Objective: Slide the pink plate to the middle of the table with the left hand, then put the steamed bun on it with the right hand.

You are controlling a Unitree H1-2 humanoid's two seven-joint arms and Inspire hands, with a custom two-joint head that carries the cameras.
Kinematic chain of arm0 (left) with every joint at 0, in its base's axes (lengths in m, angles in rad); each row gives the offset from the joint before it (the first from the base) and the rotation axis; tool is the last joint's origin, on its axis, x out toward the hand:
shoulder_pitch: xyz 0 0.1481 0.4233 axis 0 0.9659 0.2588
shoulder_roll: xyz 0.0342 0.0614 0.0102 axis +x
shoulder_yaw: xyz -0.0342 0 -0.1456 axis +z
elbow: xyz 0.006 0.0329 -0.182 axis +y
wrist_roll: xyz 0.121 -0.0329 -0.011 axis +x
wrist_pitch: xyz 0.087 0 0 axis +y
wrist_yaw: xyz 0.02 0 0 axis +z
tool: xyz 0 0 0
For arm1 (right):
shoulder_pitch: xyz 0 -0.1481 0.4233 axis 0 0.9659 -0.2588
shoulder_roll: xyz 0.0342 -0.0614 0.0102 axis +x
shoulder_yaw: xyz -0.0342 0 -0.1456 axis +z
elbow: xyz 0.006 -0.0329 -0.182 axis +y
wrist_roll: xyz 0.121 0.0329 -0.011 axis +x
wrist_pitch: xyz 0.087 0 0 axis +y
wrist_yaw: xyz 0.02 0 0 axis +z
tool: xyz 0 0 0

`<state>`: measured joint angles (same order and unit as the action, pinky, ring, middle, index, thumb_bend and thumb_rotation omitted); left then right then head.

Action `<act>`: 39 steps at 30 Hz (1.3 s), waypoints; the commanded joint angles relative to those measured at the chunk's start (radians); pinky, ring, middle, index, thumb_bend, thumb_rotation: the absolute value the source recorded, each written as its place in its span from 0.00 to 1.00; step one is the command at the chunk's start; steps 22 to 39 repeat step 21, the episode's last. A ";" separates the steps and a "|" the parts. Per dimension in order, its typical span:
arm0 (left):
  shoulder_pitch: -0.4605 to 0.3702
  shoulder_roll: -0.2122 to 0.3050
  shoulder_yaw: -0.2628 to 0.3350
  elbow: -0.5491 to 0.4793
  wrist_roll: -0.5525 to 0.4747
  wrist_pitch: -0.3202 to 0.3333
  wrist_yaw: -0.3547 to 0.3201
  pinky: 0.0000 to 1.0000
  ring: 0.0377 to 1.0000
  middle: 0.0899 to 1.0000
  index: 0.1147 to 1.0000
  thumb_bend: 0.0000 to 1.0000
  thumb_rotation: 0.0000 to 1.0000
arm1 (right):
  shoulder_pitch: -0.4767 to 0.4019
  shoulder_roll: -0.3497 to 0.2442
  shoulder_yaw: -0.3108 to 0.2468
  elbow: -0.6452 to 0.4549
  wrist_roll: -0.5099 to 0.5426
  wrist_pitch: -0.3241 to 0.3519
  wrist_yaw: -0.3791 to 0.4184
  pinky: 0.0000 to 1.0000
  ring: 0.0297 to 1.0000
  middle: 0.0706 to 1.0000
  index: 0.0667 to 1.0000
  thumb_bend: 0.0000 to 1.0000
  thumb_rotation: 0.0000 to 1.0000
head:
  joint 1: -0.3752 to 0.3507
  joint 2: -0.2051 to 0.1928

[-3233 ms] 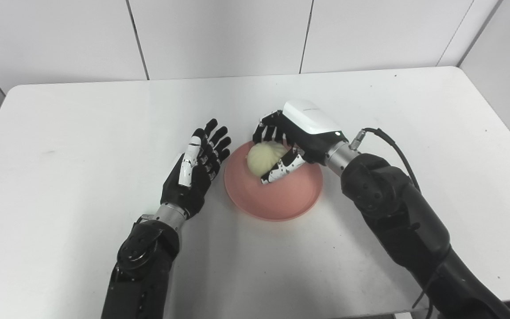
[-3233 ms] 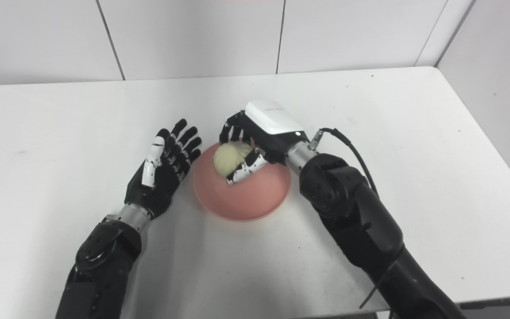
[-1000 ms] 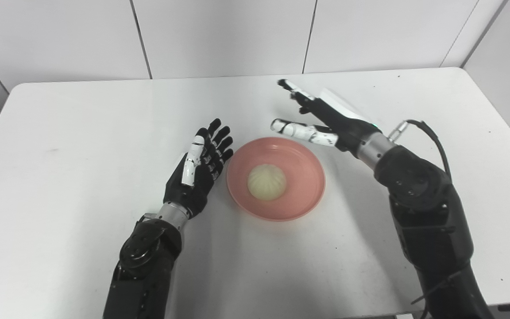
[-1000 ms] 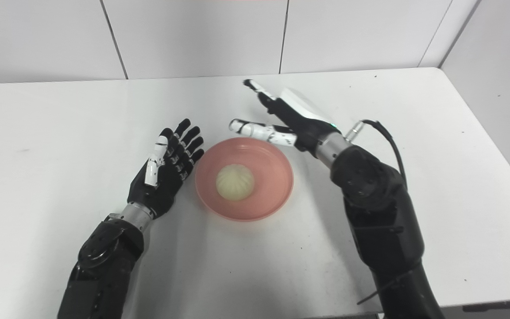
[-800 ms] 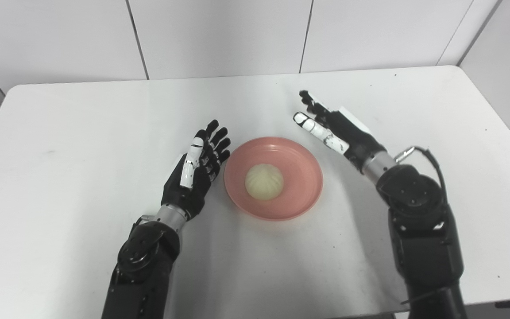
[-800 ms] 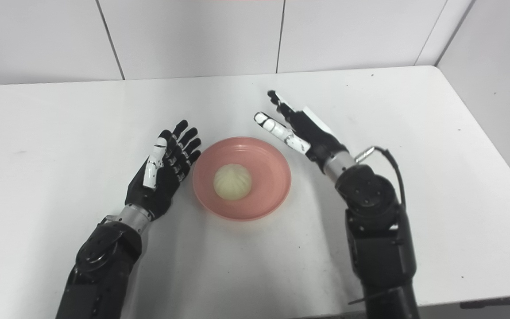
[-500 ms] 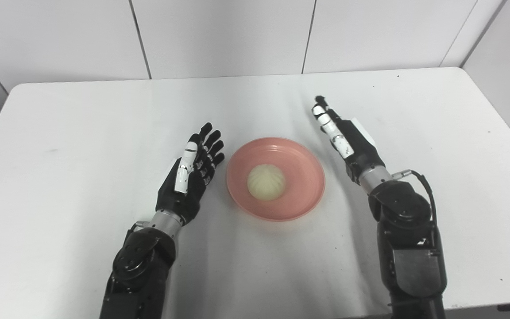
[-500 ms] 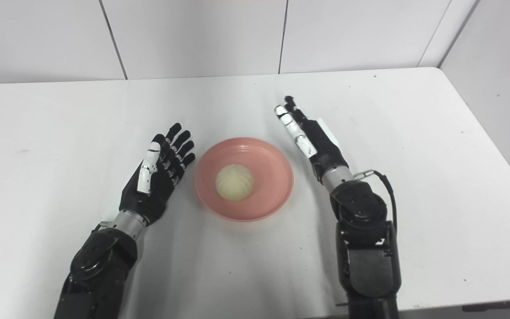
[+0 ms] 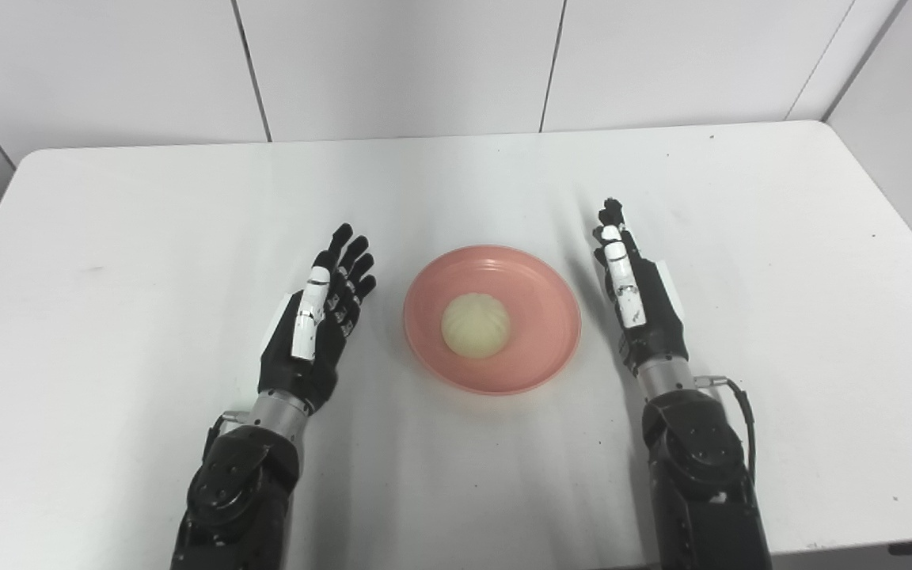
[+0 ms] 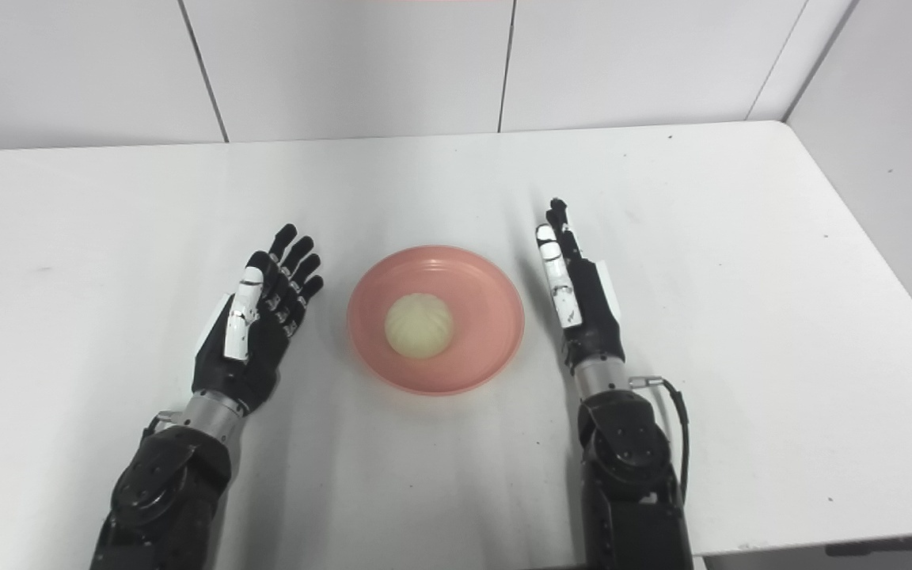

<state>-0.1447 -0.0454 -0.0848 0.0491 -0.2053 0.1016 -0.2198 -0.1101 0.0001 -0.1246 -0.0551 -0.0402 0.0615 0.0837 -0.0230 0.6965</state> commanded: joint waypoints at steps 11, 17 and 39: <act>0.048 0.033 0.011 0.083 0.032 -0.051 0.013 1.00 1.00 1.00 1.00 0.47 1.00 | -0.001 -0.011 0.029 0.065 0.082 -0.043 -0.011 1.00 1.00 1.00 1.00 0.17 1.00 | 0.010 -0.015; 0.036 0.041 0.008 0.123 0.035 -0.075 0.006 1.00 1.00 1.00 1.00 0.45 1.00 | -0.007 -0.017 0.039 0.092 0.106 -0.048 -0.014 1.00 1.00 1.00 1.00 0.13 1.00 | 0.013 -0.019; 0.032 0.040 0.008 0.128 0.037 -0.070 0.011 1.00 1.00 1.00 1.00 0.46 1.00 | -0.008 -0.022 0.043 0.096 0.120 -0.034 -0.011 1.00 1.00 1.00 1.00 0.14 1.00 | 0.013 -0.019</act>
